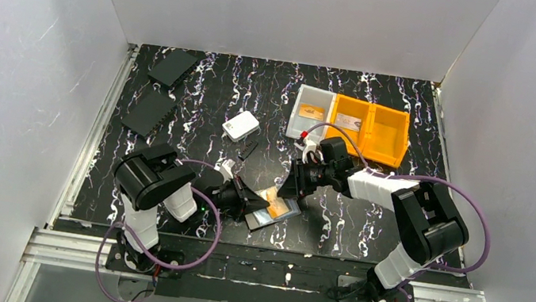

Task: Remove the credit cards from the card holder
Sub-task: Remove the credit card from the card holder.

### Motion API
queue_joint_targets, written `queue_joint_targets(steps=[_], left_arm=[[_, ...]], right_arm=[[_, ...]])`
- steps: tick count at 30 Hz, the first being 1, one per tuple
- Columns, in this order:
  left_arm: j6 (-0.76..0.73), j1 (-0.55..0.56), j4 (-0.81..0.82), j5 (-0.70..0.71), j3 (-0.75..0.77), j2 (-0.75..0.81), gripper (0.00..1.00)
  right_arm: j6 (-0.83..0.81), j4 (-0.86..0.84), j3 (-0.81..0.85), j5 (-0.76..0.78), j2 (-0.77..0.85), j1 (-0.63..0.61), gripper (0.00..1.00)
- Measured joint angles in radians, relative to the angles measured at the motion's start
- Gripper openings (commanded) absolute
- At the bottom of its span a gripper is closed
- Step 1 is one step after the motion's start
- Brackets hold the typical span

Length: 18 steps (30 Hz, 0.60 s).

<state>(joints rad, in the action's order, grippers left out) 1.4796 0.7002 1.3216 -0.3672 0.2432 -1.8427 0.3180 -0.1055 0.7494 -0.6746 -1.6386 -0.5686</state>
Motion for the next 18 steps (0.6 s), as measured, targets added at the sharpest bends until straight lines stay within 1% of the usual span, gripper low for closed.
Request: queue_joint_targets(steps=[5, 12, 18], left_arm=[[-0.01, -0.009, 0.025, 0.012, -0.042, 0.035, 0.0], [-0.029, -0.023, 0.032, 0.005, -0.077, 0.072, 0.0], [-0.052, -0.032, 0.024, -0.007, -0.124, 0.137, 0.0]], right_arm=[[-0.009, 0.0, -0.002, -0.004, 0.001, 0.0, 0.41], [-0.027, 0.003, 0.0, -0.015, 0.001, 0.0, 0.45], [-0.048, 0.003, 0.0, -0.037, 0.012, 0.0, 0.56]])
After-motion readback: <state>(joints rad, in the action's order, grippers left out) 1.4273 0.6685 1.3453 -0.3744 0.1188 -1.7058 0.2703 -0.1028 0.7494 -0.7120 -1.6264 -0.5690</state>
